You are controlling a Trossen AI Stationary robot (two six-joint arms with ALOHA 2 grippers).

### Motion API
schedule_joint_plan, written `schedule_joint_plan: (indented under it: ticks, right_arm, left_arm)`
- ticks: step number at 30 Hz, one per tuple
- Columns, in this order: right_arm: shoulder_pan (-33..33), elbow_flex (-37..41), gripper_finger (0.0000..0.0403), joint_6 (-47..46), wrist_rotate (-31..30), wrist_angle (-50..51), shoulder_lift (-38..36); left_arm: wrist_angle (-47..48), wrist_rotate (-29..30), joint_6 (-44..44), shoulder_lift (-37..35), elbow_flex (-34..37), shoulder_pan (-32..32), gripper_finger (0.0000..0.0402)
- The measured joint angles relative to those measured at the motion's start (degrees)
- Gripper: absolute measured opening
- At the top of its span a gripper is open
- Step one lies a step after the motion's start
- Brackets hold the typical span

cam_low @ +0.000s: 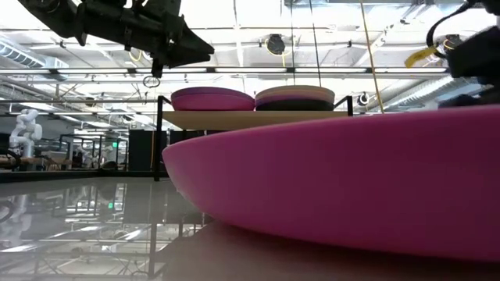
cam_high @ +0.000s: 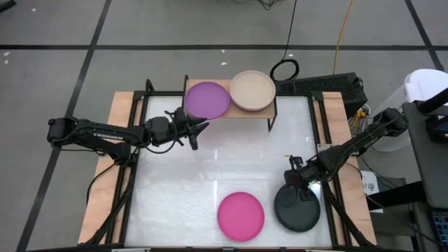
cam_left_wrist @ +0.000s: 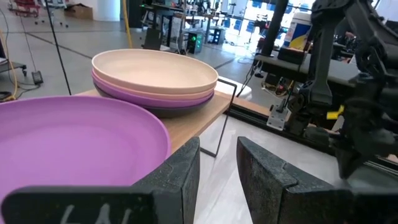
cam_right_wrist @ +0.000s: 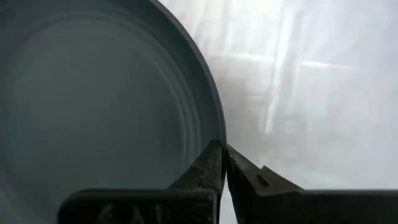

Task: Place and stack plates onto a shelf
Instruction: Stack the black plate on top of the violet plate on the shelf

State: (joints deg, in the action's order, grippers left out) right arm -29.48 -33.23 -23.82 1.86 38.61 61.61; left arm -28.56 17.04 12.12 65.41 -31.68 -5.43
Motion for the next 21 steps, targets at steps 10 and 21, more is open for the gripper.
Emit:
schedule_joint_plan:
  ticks: [10,21]
  right_arm:
    - [7.66,-4.35,0.0001,6.26,-10.92,0.23,-11.35]
    - [18.22,-12.19,0.0,28.29,-19.9,-16.65,-11.29]
  left_arm:
    - [-0.66,0.02,-0.04,0.0,0.0,0.01,0.0111]
    - [-2.17,0.02,-0.16,0.0,0.0,0.0,0.0111]
